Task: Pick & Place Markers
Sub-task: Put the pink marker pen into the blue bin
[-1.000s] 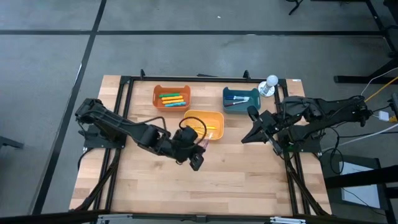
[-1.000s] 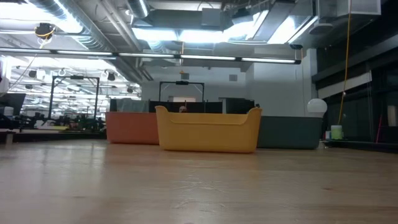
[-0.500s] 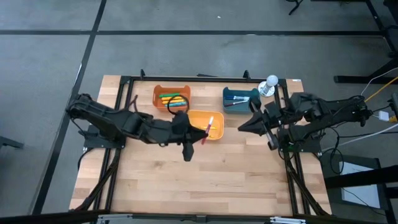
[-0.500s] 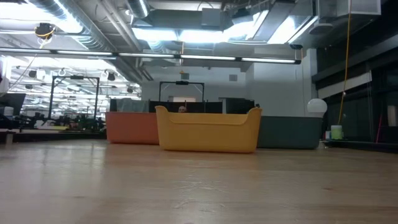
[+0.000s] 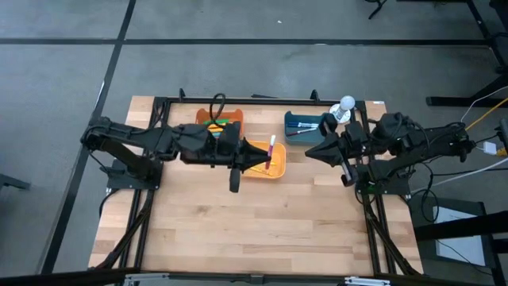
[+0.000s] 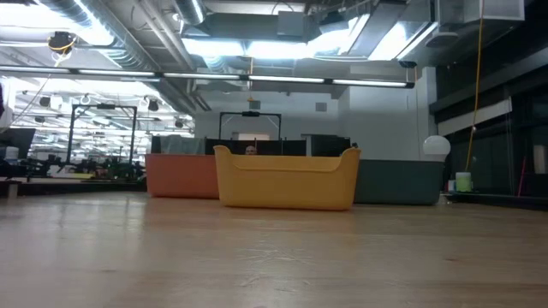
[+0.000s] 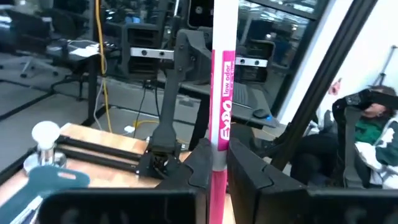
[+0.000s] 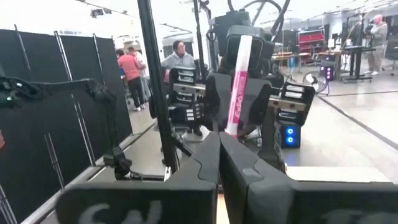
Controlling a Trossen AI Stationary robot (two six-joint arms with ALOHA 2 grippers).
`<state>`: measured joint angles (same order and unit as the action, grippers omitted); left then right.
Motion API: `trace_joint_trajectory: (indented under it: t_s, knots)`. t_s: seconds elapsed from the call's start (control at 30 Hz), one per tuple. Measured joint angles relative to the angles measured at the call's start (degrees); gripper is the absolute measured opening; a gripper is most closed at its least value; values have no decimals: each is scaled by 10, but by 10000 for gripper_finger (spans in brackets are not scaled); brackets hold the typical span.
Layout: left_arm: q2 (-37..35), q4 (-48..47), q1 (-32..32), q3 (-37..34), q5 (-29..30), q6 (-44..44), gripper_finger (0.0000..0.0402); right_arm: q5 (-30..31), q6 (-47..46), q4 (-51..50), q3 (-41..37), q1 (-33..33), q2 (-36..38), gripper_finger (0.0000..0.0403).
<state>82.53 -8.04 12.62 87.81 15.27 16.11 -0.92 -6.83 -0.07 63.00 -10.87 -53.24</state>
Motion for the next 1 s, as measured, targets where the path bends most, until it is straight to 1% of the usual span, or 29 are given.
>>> trace_joint_trajectory:
  t_s: [0.1, 0.2, 0.3, 0.37, 0.6, 0.7, 0.87, 1.0]
  knots:
    - [0, 8, -16, 0, -37, -17, 24, 7, -3, 9, 0, 7, 0, 9]
    - [0, 10, -33, 0, -73, -28, 24, 40, -4, 15, 0, 10, 0, 15]
    - [0, 10, -46, 0, -94, -34, 24, 59, -2, 19, 0, 10, 0, 32]
    - [0, 10, -55, 0, -105, -34, 24, 68, -2, 20, 0, 10, 0, 50]
    - [0, 7, -80, 0, -124, -44, 24, 113, -2, 37, 0, 10, -15, 131]
    - [0, 3, -88, 0, -126, -45, 24, 125, -2, 50, 0, 10, -29, 160]
    - [0, -6, -101, 0, -135, -45, 24, 148, -2, 76, 0, 10, -53, 194]
    - [0, -24, -108, 0, -135, -45, 24, 150, 11, 100, 0, 10, -72, 210]
